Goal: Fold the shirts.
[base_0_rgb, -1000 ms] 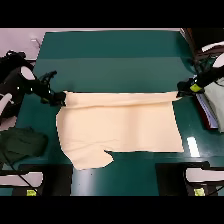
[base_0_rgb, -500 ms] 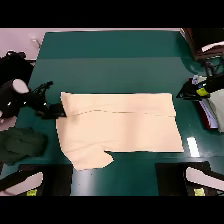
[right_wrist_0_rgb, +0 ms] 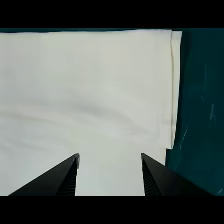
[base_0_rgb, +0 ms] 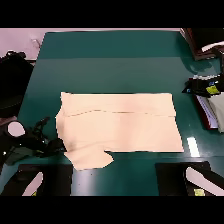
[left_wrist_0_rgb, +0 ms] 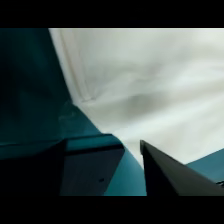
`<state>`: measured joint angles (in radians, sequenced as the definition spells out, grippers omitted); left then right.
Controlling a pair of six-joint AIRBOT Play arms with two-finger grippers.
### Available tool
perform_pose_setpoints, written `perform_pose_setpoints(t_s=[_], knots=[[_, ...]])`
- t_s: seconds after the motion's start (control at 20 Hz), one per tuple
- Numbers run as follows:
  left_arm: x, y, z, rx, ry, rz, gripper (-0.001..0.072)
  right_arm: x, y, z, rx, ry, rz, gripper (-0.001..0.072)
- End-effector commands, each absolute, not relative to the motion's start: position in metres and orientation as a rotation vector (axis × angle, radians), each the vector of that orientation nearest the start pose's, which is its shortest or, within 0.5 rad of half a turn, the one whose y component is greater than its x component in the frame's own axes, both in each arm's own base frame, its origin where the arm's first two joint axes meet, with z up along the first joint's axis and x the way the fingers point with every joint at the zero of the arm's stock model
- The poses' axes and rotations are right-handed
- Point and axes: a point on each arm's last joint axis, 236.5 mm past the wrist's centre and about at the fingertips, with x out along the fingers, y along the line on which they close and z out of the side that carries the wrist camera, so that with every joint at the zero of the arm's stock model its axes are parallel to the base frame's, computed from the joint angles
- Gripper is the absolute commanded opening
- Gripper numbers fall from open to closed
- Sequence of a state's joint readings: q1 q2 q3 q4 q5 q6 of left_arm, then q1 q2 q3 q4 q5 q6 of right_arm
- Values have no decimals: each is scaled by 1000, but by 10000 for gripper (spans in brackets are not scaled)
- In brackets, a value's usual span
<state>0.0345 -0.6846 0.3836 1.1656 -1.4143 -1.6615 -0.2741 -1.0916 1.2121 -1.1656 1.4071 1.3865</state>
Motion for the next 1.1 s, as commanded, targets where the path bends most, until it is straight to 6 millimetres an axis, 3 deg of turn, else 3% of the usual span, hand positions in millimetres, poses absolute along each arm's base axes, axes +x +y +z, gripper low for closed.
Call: perform_pose_setpoints(t_s=[0.0, 0.3, 0.35, 0.45, 0.5, 0.6, 0.7, 0.75, 0.9, 0.95, 1.05], knots=[[125, -103, -77, -600, 1644, -139, 535, 340, 5, 100, 335, 1176, 194, 452], [134, -121, -80, -707, 1588, -174, 532, 341, 16, 103, 344, 1171, 226, 450], [138, -125, -78, -731, 1570, -184, 388, 339, 16, 101, 339, 1181, 226, 450], [145, -129, -74, -726, 1534, -226, 27, 328, 9, 95, 316, 1229, 220, 450], [147, -130, -72, -715, 1524, -245, 24, 320, 4, 89, 320, 1258, 206, 450], [155, -130, -61, -694, 1502, -270, 23, 295, -19, 62, 347, 1331, 123, 450], [166, -129, -47, -660, 1465, -295, 23, 244, -45, 20, 385, 1488, 13, 476], [170, -129, -40, -648, 1450, -305, 23, 217, -52, 0, 422, 1572, -29, 586], [179, -128, -28, -616, 1412, -332, 23, 153, -43, -50, 635, 1744, -82, 578], [179, -128, -28, -617, 1412, -332, 23, 142, -33, -60, 691, 1768, -70, 529], [179, -126, -30, -607, 1416, -327, 23, 128, -17, -75, 744, 1799, -48, 524]])
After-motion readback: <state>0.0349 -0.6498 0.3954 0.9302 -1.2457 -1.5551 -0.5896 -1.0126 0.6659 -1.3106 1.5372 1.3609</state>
